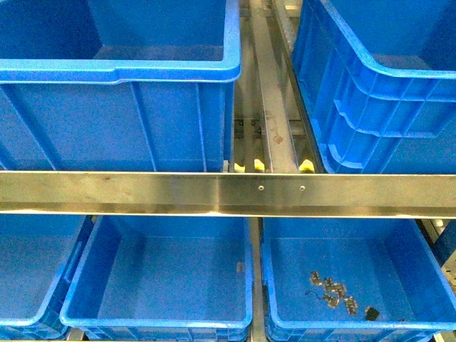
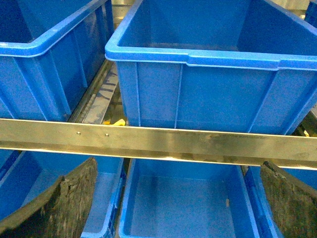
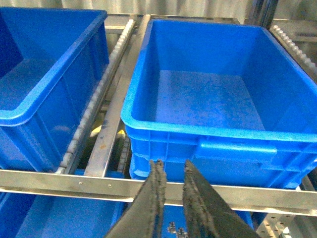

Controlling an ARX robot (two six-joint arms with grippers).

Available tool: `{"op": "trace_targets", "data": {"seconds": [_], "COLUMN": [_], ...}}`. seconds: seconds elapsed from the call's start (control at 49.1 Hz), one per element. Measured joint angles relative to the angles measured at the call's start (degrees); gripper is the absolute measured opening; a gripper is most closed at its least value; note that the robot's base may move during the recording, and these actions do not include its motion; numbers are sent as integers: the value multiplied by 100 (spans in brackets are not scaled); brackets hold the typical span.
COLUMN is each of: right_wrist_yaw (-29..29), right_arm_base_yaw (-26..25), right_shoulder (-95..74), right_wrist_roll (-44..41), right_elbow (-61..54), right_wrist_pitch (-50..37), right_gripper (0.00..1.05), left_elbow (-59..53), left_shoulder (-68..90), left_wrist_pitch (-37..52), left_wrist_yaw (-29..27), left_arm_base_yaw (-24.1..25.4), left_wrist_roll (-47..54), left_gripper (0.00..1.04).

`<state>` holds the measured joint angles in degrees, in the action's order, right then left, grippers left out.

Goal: Pick red and yellow buttons and place in box

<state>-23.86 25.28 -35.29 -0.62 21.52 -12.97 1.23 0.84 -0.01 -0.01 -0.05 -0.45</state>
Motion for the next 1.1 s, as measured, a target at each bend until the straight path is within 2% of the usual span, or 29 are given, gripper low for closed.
{"op": "trace_targets", "data": {"seconds": [0.02, 0.081, 0.305, 0.611, 0.713, 0.794, 0.957, 0.998, 1.059, 1.1], "right_wrist_yaw": [52, 343, 1073, 1687, 2334, 2343, 2371, 2371, 2371, 2371], "right_arm_base_yaw": [-74, -444, -1167, -1792, -2312, -2509, -2509, -2509, -2509, -2509], "right_shoulder": [105, 455, 1069, 1692, 1882, 2046, 2323, 2376, 2400, 2400], "right_wrist_roll": [0, 7, 22, 24, 28, 42, 44, 44, 44, 44], "right_elbow": [-83, -426, -1075, -1550, -1655, -1744, -1873, -1897, -1915, -1915], "right_wrist_pitch": [-4, -17, -17, 83, 179, 240, 385, 411, 417, 420], "right_gripper": [5, 7, 6, 6, 6, 6, 6, 10, 24, 30], "left_elbow": [0, 0, 0, 0, 0, 0, 0, 0, 0, 0], "left_shoulder": [0, 0, 0, 0, 0, 0, 0, 0, 0, 0], "left_wrist_pitch": [0, 0, 0, 0, 0, 0, 0, 0, 0, 0], "left_wrist_yaw": [0, 0, 0, 0, 2, -2, 0, 0, 0, 0], "left_arm_base_yaw": [0, 0, 0, 0, 0, 0, 0, 0, 0, 0], "left_wrist_roll": [0, 2, 2, 0, 2, 2, 0, 2, 2, 2], "left_gripper": [97, 97, 97, 97, 97, 97, 97, 97, 97, 97]}}
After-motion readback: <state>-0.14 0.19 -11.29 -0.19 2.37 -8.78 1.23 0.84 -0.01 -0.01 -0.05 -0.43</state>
